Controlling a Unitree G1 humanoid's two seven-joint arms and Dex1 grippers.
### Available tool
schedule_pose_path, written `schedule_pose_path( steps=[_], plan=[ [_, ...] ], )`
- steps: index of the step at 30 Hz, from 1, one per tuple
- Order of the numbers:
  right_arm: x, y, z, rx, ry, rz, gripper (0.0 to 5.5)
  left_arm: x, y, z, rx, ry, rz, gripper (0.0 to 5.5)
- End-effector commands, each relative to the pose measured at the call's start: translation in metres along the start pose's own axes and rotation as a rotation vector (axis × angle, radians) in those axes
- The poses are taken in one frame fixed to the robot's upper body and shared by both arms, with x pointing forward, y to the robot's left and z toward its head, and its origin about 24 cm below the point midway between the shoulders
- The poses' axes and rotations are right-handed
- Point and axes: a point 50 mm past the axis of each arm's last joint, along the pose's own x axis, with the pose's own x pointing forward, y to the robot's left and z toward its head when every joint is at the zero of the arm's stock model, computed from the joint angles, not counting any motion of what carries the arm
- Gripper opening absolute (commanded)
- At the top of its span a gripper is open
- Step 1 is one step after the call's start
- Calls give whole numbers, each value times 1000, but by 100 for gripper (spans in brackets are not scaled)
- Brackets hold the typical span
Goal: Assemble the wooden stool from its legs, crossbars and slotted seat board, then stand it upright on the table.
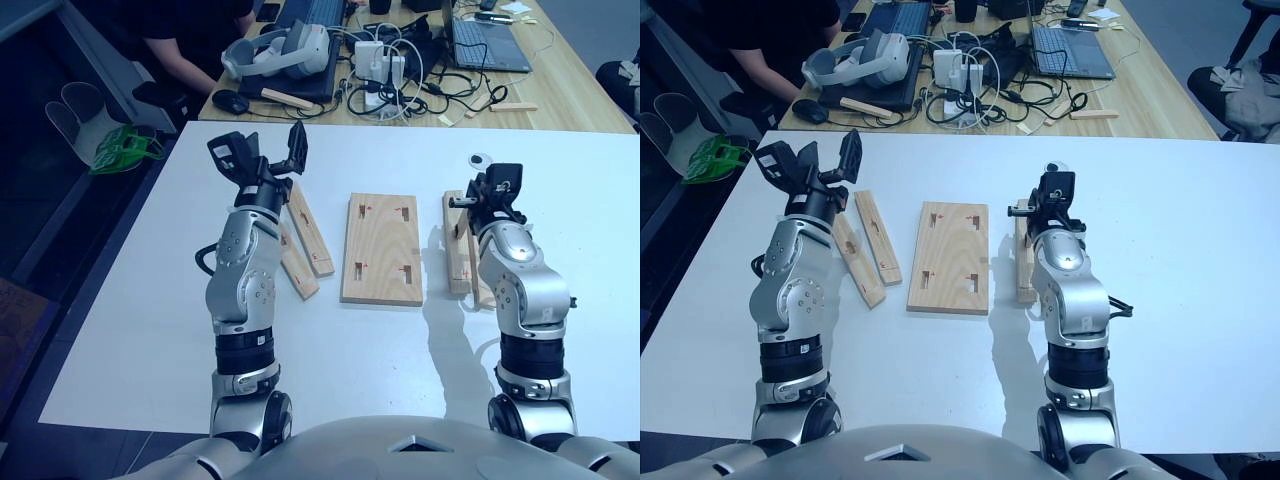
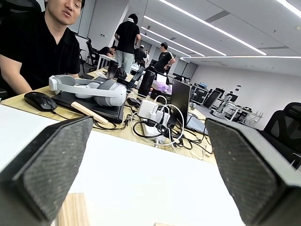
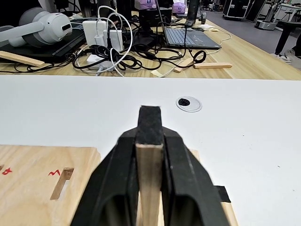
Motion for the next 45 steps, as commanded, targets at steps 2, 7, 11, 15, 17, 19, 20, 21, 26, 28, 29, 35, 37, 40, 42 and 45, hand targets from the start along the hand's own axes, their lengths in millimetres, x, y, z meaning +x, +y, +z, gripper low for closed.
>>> schedule_pose_path(
  steps=[2, 7, 11, 15, 17, 19, 20, 21, 26, 28, 29, 35, 37, 40, 42, 45],
  plan=[
    [1, -2, 7, 18, -48, -13, 39, 2, 0, -2, -4, 19, 8, 438],
    [1, -3, 10, 24, -72, -19, 39, 1, 0, -3, -7, 24, 12, 438],
    [1, -3, 10, 29, -75, -23, 39, 1, 1, -4, -9, 27, 12, 438],
    [1, -3, 9, 32, -72, -21, 39, 1, 1, -5, -10, 29, 12, 438],
    [1, -4, 9, 33, -72, -21, 39, 1, 1, -5, -11, 30, 11, 438],
    [1, -4, 9, 34, -72, -20, 39, 1, 1, -6, -12, 31, 11, 438],
    [1, -4, 9, 35, -72, -20, 39, 1, 1, -6, -12, 32, 11, 438],
    [2, -4, 9, 35, -72, -19, 39, 1, 1, -6, -13, 32, 11, 438],
    [2, -5, 9, 37, -78, -25, 39, 2, 0, -7, -16, 34, 11, 438],
    [2, -5, 10, 39, -79, -26, 39, 2, 1, -7, -17, 34, 12, 438],
    [1, -5, 10, 43, -80, -26, 39, 2, 1, -7, -17, 34, 12, 438],
    [-4, -23, 21, 64, -148, -25, 39, 1, 2, -9, -22, 38, 14, 438],
    [-8, -38, 20, 59, -167, -37, 39, 0, 3, -9, -24, 40, 14, 438],
    [-18, -66, 15, 20, -199, -48, 39, 0, 3, -10, -24, 43, 9, 438],
    [-23, -72, 9, 3, -198, -16, 39, 0, 3, -10, -26, 42, 11, 438],
    [-25, -72, 4, 34, -213, 44, 39, 1, 4, -9, -30, 41, 14, 438]
  ],
)
